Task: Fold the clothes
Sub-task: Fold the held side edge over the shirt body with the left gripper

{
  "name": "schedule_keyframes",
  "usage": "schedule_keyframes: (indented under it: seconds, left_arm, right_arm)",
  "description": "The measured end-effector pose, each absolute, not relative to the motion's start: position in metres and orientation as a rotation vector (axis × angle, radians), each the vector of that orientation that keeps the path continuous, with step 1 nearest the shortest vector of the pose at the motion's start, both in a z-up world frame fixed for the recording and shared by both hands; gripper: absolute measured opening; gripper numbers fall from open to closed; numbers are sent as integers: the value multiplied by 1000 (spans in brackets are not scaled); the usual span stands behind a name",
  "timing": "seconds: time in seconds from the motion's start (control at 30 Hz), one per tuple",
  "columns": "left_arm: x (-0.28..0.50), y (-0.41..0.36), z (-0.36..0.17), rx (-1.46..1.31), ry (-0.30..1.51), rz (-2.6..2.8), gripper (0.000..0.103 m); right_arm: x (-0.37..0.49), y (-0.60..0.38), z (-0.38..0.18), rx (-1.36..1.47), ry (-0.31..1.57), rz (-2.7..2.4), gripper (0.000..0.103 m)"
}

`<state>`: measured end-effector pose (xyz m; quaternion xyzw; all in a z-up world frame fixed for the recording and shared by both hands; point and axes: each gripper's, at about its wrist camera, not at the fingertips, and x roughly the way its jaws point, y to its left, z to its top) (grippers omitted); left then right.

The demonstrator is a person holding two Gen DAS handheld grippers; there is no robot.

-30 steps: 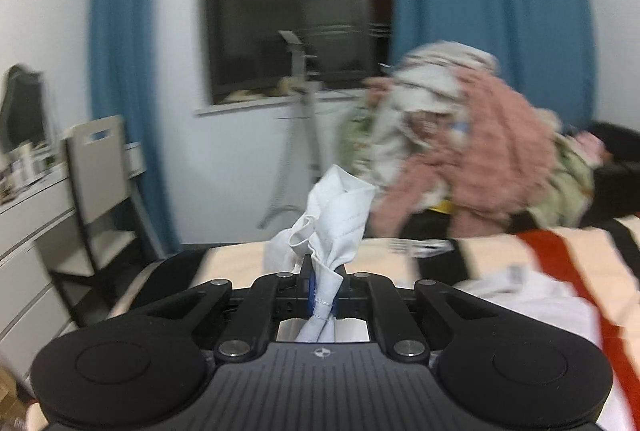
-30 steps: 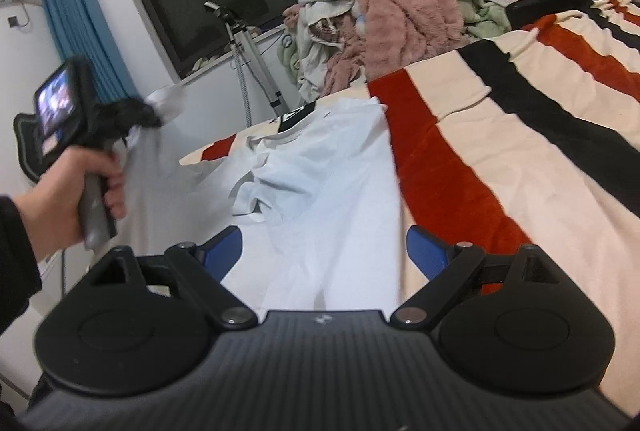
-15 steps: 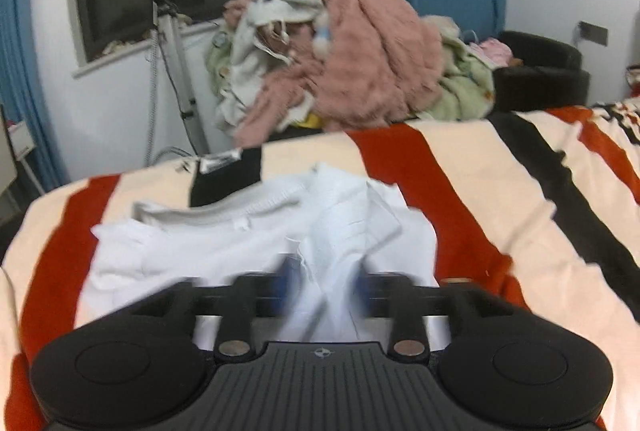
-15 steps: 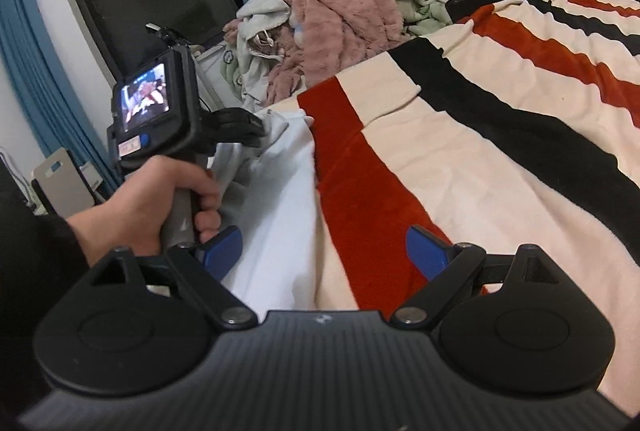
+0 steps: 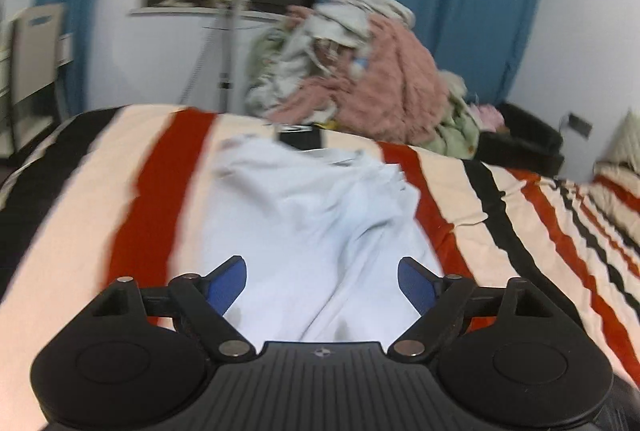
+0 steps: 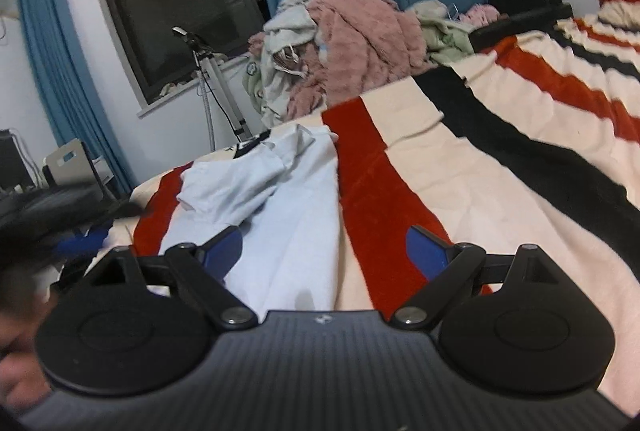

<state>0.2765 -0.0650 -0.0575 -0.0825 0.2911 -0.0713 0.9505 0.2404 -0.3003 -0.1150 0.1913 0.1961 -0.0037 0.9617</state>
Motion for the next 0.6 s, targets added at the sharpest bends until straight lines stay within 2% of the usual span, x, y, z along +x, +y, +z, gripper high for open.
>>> schedule_keyframes:
  seconds: [0.3, 0.5, 0.6]
  left_arm:
    - [146, 43, -78, -385, 779, 57, 84]
    - [121, 79, -112, -498, 955, 107, 83]
    - [116, 98, -123, -615, 986, 129, 78]
  right_arm:
    - [231, -252, -117, 220, 467, 95, 90]
    - [196, -259, -104, 227, 501, 90, 90]
    - [174, -278, -92, 314, 540, 69, 90]
